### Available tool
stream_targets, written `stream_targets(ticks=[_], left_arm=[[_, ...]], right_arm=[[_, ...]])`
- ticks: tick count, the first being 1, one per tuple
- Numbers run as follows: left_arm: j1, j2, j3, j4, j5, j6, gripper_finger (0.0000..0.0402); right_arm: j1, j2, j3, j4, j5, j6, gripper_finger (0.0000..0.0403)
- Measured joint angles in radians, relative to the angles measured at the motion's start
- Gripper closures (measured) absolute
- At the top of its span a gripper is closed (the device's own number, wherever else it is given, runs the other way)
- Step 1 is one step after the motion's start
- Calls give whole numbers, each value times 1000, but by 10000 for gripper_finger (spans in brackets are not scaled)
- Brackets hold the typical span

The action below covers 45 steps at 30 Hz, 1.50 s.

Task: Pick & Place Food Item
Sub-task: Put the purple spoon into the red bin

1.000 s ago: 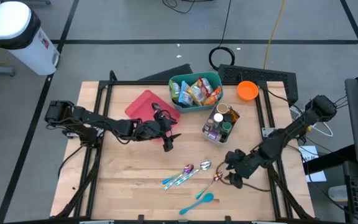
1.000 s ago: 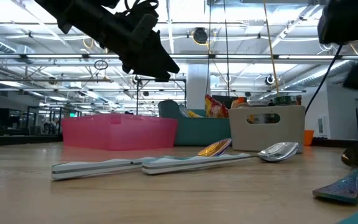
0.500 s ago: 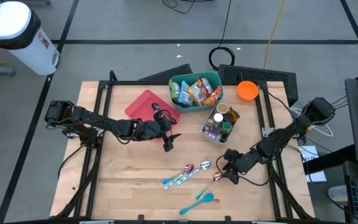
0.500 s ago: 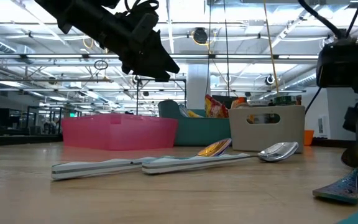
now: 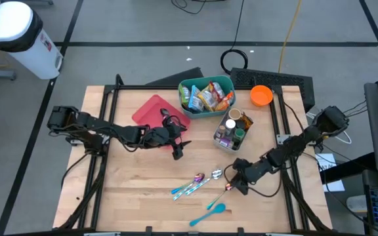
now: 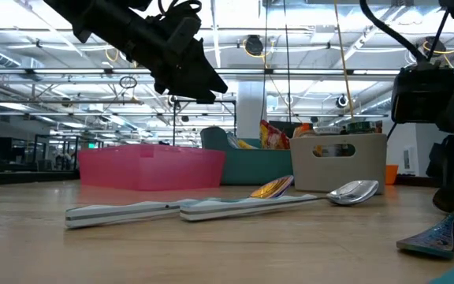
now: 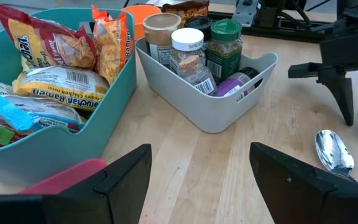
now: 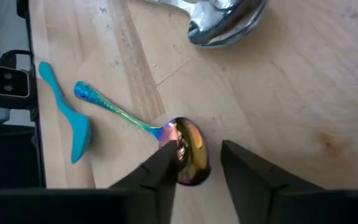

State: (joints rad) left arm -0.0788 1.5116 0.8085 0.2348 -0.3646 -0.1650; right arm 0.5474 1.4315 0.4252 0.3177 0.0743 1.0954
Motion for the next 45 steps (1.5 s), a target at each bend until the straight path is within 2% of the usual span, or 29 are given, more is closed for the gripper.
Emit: stream_targets(ticks=[7,9,15,19,24,26,28,32,35,40,45], left_arm=[[0,0,0,0,0,2,128],[0,0,0,0,0,2,128],[0,0,0,-2,0,2,128],[0,0,0,-2,0,1,128],[0,0,0,0,0,0,128],[0,0,0,3,0,-6,128],[0,0,0,6,0,-24,128],[0,0,0,18,1,-52,128],[0,0,-1,51,40,-54,128],[-1,9,-1,118,181,-50,128],[-2,16,0,117,207,-50,128]], right_arm=[[-4,2,0,0,3,-35,380],[-4,1,0,14,4,-54,395],[-4,-13,-1,63,36,-109,396],[-4,-66,0,131,44,-179,400],[-11,-164,51,135,110,-354,401],[-30,-200,94,82,115,-440,401],[-56,-228,156,-43,148,-520,402],[-138,-238,322,-396,290,-652,402],[-218,-218,421,-545,365,-751,402],[-336,-196,467,-544,401,-865,402],[-392,-174,467,-450,400,-928,402]])
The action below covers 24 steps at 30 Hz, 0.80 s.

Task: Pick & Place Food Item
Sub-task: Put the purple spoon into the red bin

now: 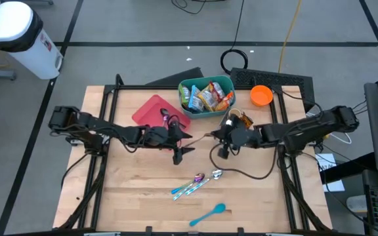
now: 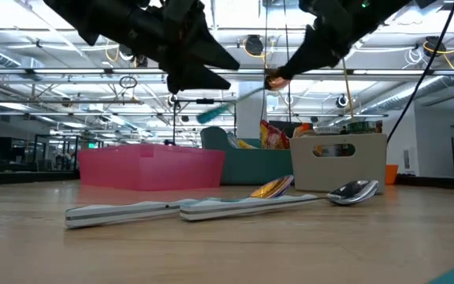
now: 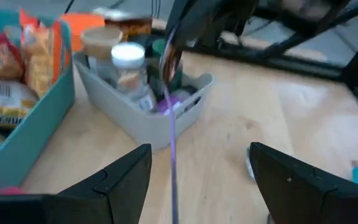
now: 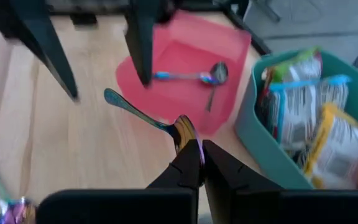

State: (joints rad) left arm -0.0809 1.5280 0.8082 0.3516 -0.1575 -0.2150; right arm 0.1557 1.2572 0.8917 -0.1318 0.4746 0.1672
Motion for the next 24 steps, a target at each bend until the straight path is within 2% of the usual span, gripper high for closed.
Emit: stream_targets(ticks=[8,11,15,21,22,24], left_arm=[[3,53,0,-11,-3,3,129],[15,57,0,-9,-8,3,147],[34,59,0,-17,7,-7,211],[61,58,0,-9,75,-6,364],[65,52,0,-16,82,6,382],[73,41,0,-28,84,14,389]], right_arm=[[16,19,-2,94,-4,-60,402],[30,18,-1,107,-3,-63,403],[49,19,-2,102,2,-76,403],[49,18,-13,109,14,-73,402],[49,18,-17,110,15,-68,400],[50,18,-23,109,16,-62,389]])
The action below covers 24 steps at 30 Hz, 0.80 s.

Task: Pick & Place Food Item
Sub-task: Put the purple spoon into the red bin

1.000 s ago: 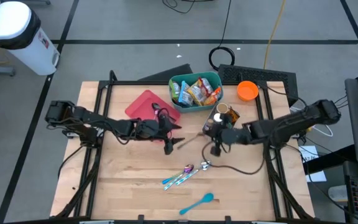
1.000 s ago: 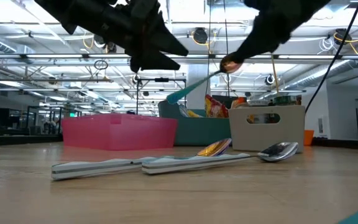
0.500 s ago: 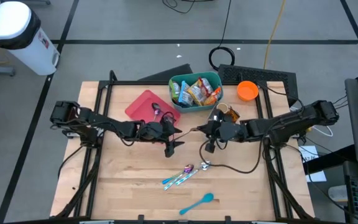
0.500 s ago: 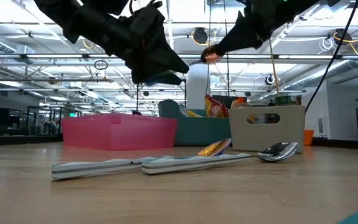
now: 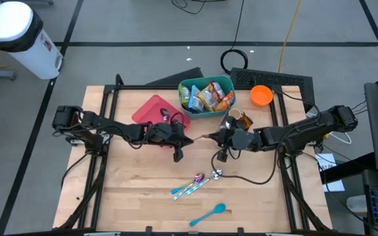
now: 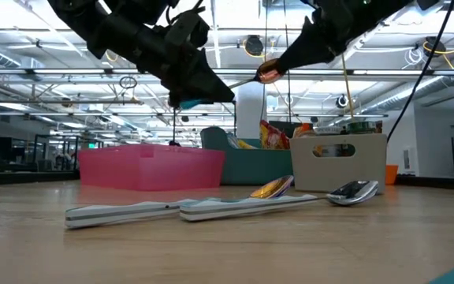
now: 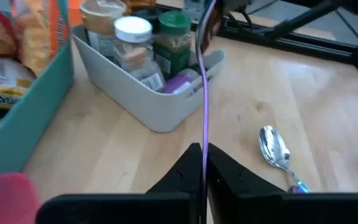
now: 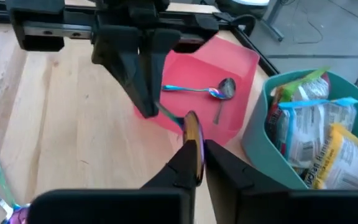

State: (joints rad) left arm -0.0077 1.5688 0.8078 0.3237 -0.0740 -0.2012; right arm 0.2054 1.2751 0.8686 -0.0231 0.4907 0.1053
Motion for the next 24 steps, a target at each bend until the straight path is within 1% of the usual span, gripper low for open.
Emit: stream_targets(ticks=[4,5,7,9,12,14,18,22,24], left_arm=[[15,-50,-18,-33,-47,14,395],[21,-64,-24,-17,-56,15,396],[39,-118,-73,-23,-86,2,394],[60,-166,-122,27,-109,-15,396],[96,-265,-233,54,-147,-56,396],[123,-306,-302,88,-186,-93,396],[172,-386,-436,101,-275,-138,397],[224,-410,-537,88,-346,-151,398],[252,-411,-565,93,-357,-151,397]], right_arm=[[6,-8,-3,-38,72,27,355],[10,-18,-4,-56,90,32,346],[16,-35,-4,-79,82,40,329],[27,-51,-4,-100,75,40,315],[44,-59,-4,-96,82,56,299],[51,-66,-5,-103,81,55,292],[53,-64,-4,-90,84,55,287],[52,-64,-4,-71,84,47,289],[51,-64,-4,-61,84,42,291]])
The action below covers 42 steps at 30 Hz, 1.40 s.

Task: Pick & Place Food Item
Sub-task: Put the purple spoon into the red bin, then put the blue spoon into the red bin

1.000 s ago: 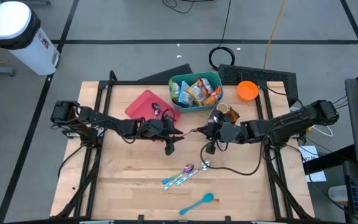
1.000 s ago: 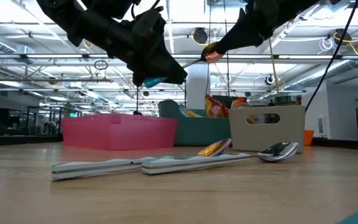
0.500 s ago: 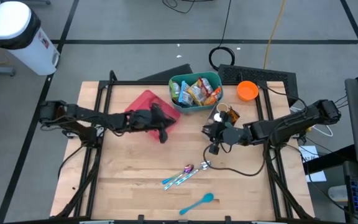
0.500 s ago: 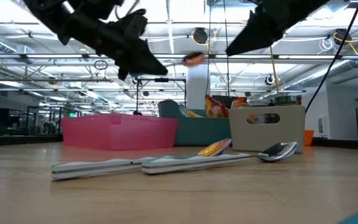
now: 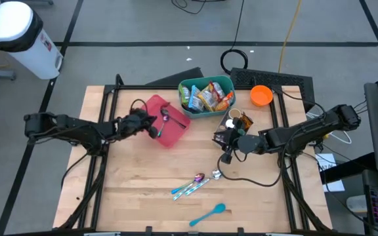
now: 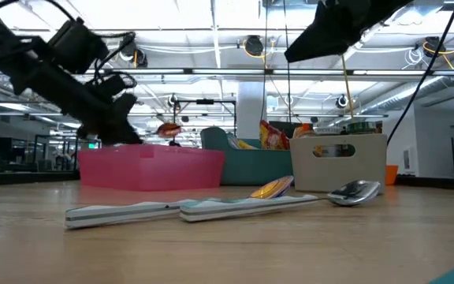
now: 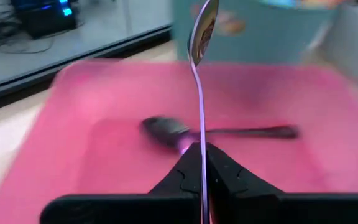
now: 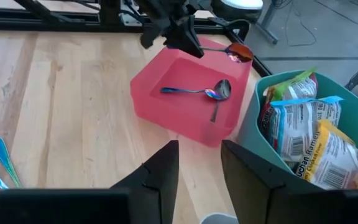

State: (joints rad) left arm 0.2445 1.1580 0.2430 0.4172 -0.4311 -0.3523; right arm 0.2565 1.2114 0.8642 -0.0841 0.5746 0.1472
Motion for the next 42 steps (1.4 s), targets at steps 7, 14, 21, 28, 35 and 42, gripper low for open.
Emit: stream_targets(ticks=[7,14,21,28,35,42], left_arm=[[73,0,-40,-6,-13,-2,394],[83,0,-40,2,-36,-2,343],[81,0,-40,2,-77,-3,287],[67,-21,-20,5,13,-10,226],[15,-94,23,6,116,29,198],[-60,-161,26,12,125,25,205]], right_arm=[[-2,0,0,-2,0,-2,293],[-8,0,-23,5,0,-2,292],[-8,0,-28,13,0,-2,291],[-8,0,-29,34,0,-2,290],[-6,0,-29,58,-3,-2,289],[-6,0,-29,73,-132,-15,291]])
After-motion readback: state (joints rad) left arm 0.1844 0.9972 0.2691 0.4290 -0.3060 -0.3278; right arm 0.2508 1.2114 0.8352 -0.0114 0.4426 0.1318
